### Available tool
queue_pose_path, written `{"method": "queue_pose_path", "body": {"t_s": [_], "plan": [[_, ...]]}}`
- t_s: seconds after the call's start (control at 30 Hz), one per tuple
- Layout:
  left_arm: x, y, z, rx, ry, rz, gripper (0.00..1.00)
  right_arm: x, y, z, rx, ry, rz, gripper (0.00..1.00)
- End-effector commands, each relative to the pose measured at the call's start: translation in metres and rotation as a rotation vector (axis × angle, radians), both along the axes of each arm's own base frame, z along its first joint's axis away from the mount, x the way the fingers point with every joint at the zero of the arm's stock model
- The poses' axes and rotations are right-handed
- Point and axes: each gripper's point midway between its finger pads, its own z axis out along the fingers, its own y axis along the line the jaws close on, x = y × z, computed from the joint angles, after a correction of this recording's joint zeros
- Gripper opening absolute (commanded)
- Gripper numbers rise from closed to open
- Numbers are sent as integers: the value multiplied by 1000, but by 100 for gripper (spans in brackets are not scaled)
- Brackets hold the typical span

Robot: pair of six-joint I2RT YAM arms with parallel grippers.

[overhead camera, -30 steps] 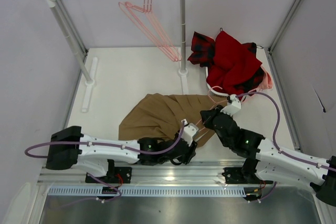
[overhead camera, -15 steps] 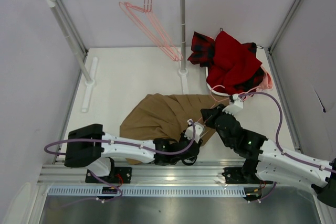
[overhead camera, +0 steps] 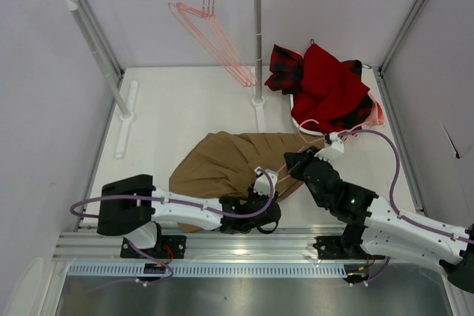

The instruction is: Place the skirt on the hanger

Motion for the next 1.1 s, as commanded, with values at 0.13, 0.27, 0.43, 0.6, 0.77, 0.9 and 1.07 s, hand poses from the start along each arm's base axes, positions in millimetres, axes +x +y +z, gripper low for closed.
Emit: {"method": "queue_pose_path", "body": {"t_s": [0.13,0.27,0.43,0.6,0.77,0.9,1.07], "plan": [[15,18,-11,22,-43,116,46,13,-7,41,74,-82,-94,0],[19,22,-6,-13,-68,121,50,14,-6,38,64,-70,-102,0],[6,17,24,-232,-50,35,51,16,-7,34,52,-61,-119,0],[2,29,35,-326,-77,-5,52,17,-7,34,54,-60,-128,0],[2,31,45,-403,-87,0,55,18,-7,35,65,-53,-135,0],[7,28,34,-341,-77,38,52,18,-6,36,74,-51,-137,0],[7,8,27,-255,-51,46,48,18,-8,37,76,-50,-149,0]]}}
